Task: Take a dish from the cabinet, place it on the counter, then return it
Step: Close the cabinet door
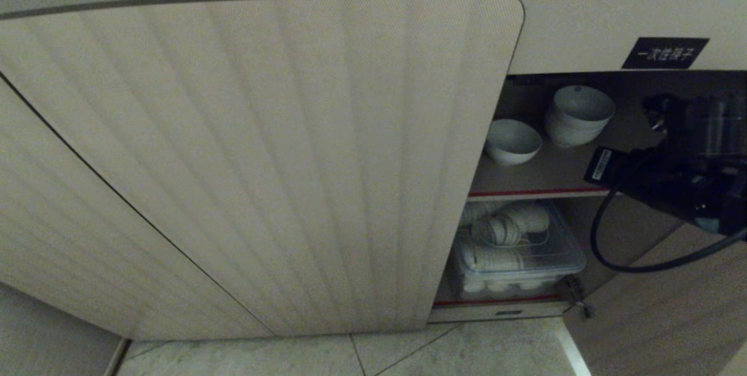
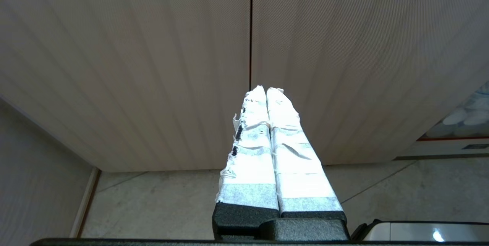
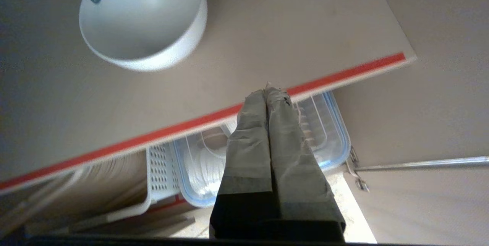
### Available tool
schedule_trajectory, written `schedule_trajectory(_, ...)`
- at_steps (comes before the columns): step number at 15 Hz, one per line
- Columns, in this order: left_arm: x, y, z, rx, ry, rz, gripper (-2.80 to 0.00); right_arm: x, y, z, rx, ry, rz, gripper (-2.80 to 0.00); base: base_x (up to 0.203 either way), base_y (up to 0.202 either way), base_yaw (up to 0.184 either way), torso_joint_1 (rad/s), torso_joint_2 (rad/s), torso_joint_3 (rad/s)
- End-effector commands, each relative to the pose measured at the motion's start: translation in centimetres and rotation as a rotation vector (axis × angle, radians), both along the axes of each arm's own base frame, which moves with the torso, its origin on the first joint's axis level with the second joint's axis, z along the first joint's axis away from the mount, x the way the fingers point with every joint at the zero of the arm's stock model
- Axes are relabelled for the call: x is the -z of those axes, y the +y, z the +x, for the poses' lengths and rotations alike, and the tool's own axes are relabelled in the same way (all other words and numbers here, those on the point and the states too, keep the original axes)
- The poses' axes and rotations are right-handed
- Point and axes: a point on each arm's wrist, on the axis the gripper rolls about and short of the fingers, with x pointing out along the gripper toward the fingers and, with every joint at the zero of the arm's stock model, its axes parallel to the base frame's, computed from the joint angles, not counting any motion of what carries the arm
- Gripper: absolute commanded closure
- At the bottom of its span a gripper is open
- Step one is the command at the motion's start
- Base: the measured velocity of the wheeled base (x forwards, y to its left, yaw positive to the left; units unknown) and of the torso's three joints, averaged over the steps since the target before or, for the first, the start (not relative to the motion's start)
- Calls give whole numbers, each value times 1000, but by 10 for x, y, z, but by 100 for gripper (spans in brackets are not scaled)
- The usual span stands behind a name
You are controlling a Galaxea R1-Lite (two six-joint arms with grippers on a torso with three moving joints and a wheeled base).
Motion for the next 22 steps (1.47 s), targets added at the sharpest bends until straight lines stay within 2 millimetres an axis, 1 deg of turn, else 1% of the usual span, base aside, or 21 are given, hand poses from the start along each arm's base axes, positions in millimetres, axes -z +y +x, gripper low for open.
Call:
schedule_trajectory(1, 0, 0, 0, -1, 0, -1, 0, -2, -2, -10, 2, -6, 2, 0, 0, 0, 0, 0, 0, 0)
schedule_trajectory(5, 0, 0, 0, -1, 0, -1, 0, 2, -4, -24, 0, 5, 0, 0, 0, 0, 0, 0, 0, 0)
schedule_trajectory(12, 0, 0, 0, 1, 0, -1, 0, 7, -9, -54, -3, 23, 1, 0, 0, 0, 0, 0, 0, 0)
schedule_trajectory(18, 0, 0, 0, 1, 0, -1, 0, 11, -16, -92, -5, 32, 0, 0, 0, 0, 0, 0, 0, 0)
schedule_trajectory(22, 0, 0, 0, 0, 0, -1, 0, 23, -20, -117, -5, 64, -9, 0, 0, 0, 0, 0, 0, 0)
